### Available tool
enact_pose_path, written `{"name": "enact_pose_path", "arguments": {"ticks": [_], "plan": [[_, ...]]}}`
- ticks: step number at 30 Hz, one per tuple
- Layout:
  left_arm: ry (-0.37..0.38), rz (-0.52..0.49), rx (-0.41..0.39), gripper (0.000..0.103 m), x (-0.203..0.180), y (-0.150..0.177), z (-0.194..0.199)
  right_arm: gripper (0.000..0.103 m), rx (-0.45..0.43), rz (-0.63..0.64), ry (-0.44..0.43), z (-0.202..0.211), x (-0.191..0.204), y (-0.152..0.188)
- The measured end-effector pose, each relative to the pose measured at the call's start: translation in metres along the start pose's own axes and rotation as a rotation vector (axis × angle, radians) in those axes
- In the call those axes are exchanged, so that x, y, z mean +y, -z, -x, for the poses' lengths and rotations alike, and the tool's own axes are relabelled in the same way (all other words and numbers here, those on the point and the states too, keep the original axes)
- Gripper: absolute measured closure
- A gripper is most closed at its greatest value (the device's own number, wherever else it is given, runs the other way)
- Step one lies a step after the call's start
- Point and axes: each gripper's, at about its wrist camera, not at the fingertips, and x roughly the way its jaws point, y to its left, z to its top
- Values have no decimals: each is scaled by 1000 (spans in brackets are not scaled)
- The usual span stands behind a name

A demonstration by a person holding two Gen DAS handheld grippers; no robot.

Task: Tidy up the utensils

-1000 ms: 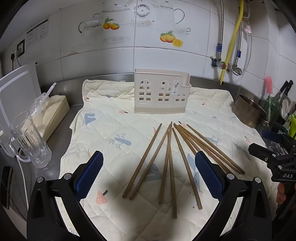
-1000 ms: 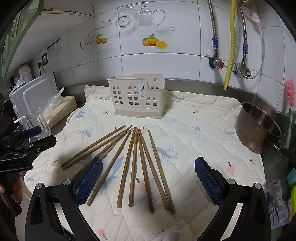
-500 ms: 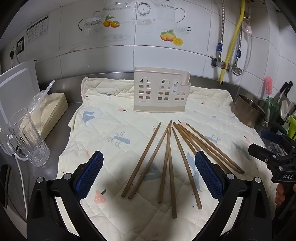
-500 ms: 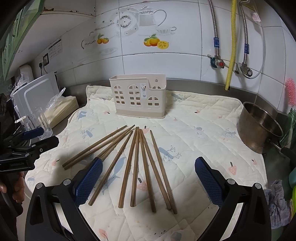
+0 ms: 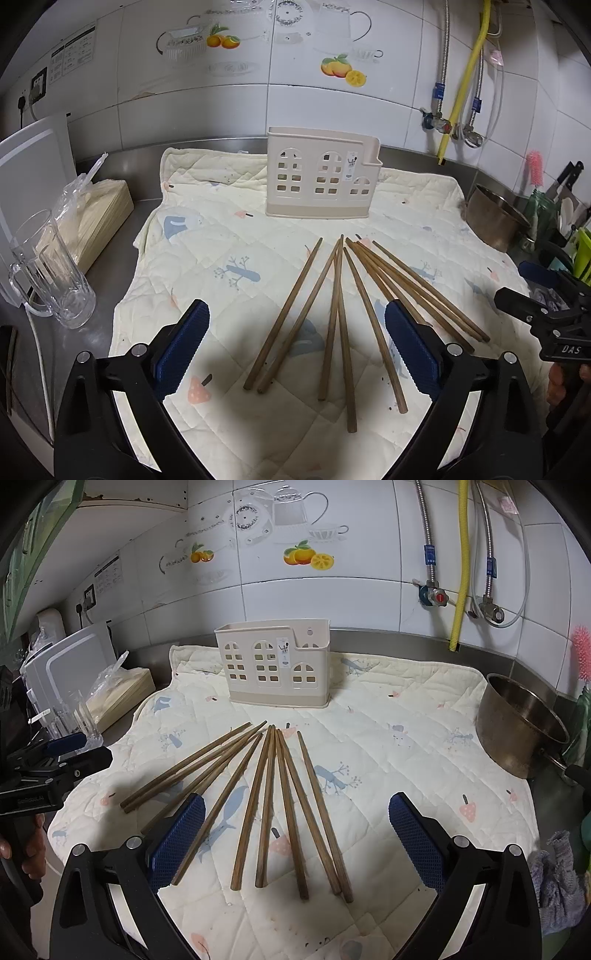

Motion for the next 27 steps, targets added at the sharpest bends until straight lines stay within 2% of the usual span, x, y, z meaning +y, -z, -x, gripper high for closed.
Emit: {"name": "enact_pose_path", "arguments": {"ticks": [10, 27], "plan": [[12, -7, -2, 13, -2, -1, -1, 7, -6, -10, 2, -2, -4, 0], [1, -22, -66, 13, -1, -16, 14, 7, -56, 3, 14, 10, -3, -16]]}}
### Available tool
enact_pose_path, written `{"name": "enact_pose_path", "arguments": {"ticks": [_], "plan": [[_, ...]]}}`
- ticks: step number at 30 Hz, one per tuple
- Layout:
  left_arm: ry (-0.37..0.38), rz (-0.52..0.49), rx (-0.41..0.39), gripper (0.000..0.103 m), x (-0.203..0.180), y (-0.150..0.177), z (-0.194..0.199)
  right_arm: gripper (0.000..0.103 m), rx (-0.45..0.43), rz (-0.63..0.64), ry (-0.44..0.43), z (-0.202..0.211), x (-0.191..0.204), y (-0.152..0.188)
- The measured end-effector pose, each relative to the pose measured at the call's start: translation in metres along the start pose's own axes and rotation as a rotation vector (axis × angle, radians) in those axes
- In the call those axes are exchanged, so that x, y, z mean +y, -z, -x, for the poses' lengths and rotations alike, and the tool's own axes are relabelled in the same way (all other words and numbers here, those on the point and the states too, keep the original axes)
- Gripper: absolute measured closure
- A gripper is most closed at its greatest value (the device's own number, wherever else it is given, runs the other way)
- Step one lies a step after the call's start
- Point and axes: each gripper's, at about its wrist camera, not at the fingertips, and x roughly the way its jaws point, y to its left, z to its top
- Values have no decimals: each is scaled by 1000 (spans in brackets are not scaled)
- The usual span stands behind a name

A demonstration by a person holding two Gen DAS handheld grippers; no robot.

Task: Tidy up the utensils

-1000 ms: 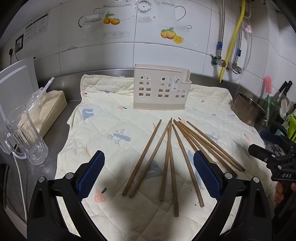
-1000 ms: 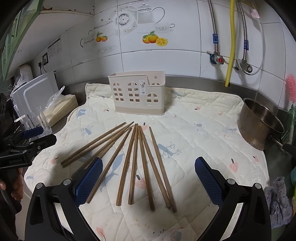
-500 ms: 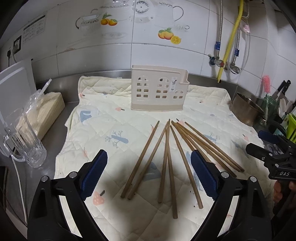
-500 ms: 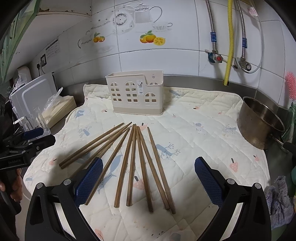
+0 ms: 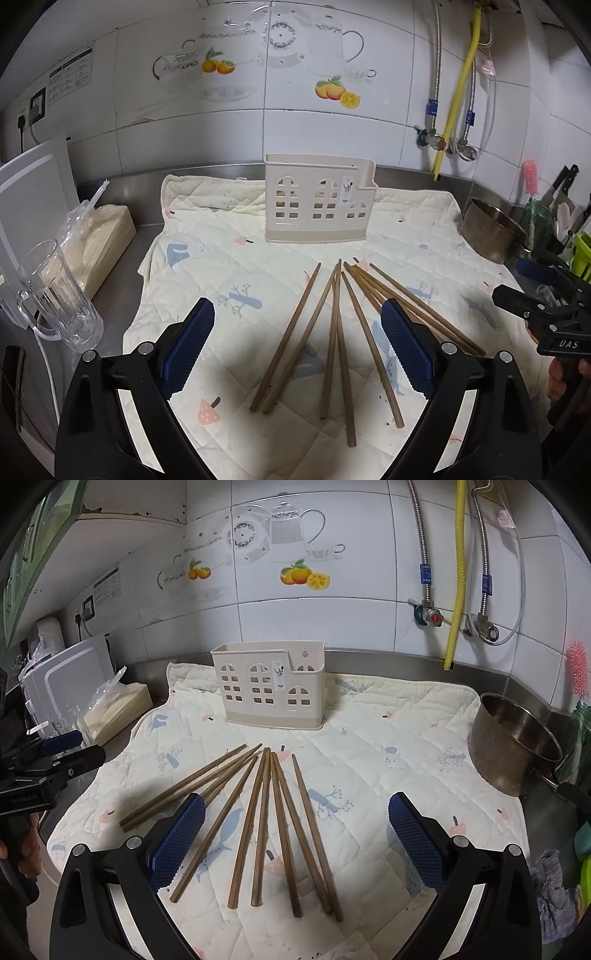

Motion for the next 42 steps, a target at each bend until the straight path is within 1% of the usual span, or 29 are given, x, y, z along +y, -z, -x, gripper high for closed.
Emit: {"name": "enact_pose_path", "arguments": {"ticks": [5, 9, 15, 17, 18, 23, 24, 26, 27, 29, 30, 32, 34, 36, 42], "plan": [[3, 5, -8, 13, 2, 1, 2, 7, 0, -2, -7, 2, 0, 1], [1, 4, 2, 13, 5, 6, 2, 7, 5, 3, -7, 2, 2, 4], [10, 3, 44, 22, 9, 17, -7, 7, 31, -7, -2, -5, -3, 12], [21, -8, 57, 30, 9, 21, -9, 7, 33, -8, -3, -5, -4, 14], [30, -16, 64, 31, 8, 23, -11, 7, 37, -7, -2, -6, -5, 15], [67, -61, 104, 46, 5, 36, -21, 8, 52, -19, -5, -11, -10, 21], [78, -70, 115, 48, 5, 38, -24, 8, 55, -19, -5, -12, -11, 22], [93, -86, 131, 56, 3, 43, -28, 8, 65, -22, -7, -15, -11, 25], [102, -93, 139, 58, 3, 45, -30, 9, 69, -24, -12, -17, -12, 26], [119, -102, 162, 67, 4, 50, -37, 15, 84, -23, -18, -21, -12, 29], [119, -100, 170, 69, 5, 52, -40, 18, 93, -24, -21, -23, -12, 30], [114, -84, 188, 75, 10, 55, -46, 20, 106, -31, -23, -28, -14, 32], [112, -70, 198, 78, 17, 55, -52, 26, 113, -40, -28, -31, -15, 33], [108, -72, 202, 80, 19, 54, -55, 27, 121, -51, -34, -35, -17, 34], [99, -71, 237, 89, 28, 50, -75, 37, 144, -60, -39, -45, -19, 36]]}}
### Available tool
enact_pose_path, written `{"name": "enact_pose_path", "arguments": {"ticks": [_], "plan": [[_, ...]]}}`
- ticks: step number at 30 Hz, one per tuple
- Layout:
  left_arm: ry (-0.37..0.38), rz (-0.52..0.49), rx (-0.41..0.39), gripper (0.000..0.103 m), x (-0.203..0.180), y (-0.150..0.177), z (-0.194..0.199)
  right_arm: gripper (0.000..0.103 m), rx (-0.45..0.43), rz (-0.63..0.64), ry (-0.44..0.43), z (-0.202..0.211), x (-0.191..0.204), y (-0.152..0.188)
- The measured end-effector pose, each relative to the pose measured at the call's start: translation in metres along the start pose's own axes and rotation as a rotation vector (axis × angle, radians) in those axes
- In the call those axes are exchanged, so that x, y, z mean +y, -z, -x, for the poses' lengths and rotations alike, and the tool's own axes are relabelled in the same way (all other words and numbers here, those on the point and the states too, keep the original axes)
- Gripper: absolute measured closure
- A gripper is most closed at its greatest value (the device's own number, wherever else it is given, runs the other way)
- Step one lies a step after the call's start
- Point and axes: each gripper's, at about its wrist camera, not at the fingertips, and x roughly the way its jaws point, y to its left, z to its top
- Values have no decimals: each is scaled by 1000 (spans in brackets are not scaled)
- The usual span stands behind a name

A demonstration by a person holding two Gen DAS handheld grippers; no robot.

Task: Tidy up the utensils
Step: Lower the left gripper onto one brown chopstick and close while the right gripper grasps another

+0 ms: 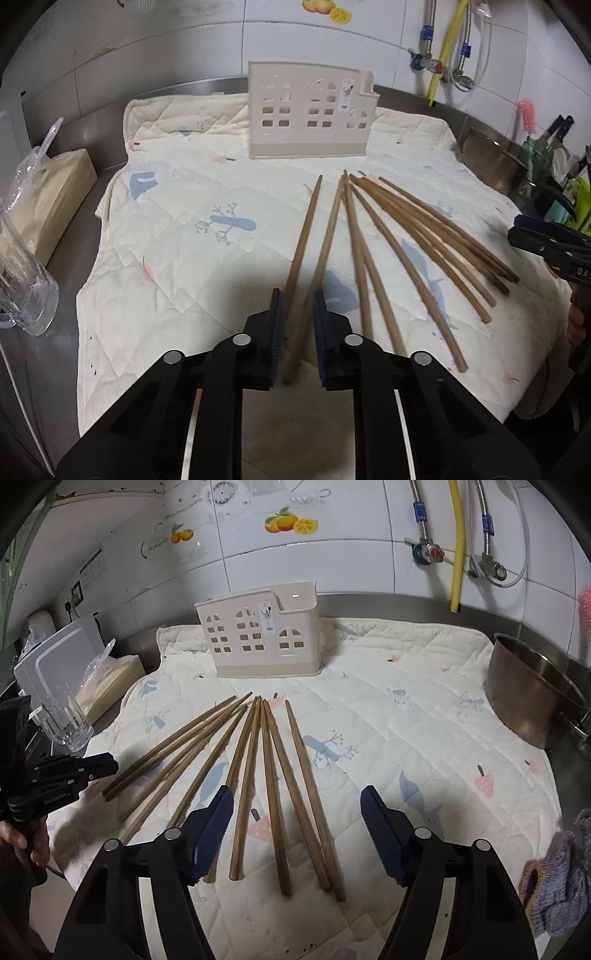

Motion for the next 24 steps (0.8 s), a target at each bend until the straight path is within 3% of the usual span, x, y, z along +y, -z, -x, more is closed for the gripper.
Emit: {"name": "enact_pose_path", "arguments": {"ticks": [14, 24], "plan": [[1, -2, 59, 93, 8, -2, -26, 54, 41, -15, -1, -15, -14, 3], [-2, -7, 69, 93, 6, -2, -34, 76, 96, 4, -6, -30, -19, 11]]}}
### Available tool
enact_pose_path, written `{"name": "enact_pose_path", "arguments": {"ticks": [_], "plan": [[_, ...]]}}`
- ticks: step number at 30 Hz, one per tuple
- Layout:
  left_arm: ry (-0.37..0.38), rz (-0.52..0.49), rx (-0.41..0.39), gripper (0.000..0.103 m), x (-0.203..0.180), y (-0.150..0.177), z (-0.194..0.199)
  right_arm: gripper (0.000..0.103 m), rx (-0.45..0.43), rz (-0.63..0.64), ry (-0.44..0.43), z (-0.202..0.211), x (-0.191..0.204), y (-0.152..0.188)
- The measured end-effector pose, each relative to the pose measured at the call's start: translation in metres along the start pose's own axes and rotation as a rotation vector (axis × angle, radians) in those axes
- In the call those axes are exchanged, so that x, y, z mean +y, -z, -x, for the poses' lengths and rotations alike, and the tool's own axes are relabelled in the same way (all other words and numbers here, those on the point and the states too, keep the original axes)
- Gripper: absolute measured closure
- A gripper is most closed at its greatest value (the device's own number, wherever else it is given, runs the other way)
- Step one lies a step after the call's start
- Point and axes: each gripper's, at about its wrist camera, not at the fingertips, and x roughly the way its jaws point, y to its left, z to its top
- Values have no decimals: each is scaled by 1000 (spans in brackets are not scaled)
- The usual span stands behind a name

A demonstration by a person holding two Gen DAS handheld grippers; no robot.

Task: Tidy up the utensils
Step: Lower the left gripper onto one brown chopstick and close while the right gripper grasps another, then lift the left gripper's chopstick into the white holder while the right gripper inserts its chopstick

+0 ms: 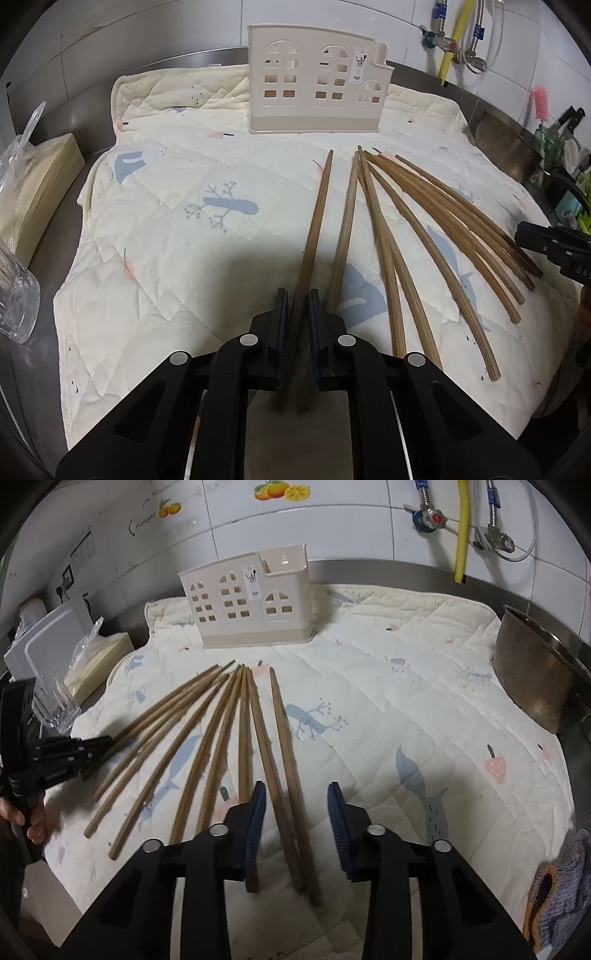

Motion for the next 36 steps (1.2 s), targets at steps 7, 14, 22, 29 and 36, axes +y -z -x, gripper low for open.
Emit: {"name": "enact_pose_path", "arguments": {"ticks": [7, 14, 22, 29, 36], "plan": [[10, 14, -8, 95, 0, -3, 2, 87, 18, 6, 1, -7, -4, 0], [11, -1, -29, 96, -4, -8, 10, 90, 30, 74, 23, -12, 6, 0], [12, -5, -66, 97, -4, -18, 22, 94, 40, 119, 32, -14, 9, 5], [22, 2, -101, 97, -4, -31, 34, 96, 16, 117, 24, -5, 10, 4], [35, -16, -158, 97, -7, -51, 52, 96, -130, 115, 11, 40, 13, -28]]}}
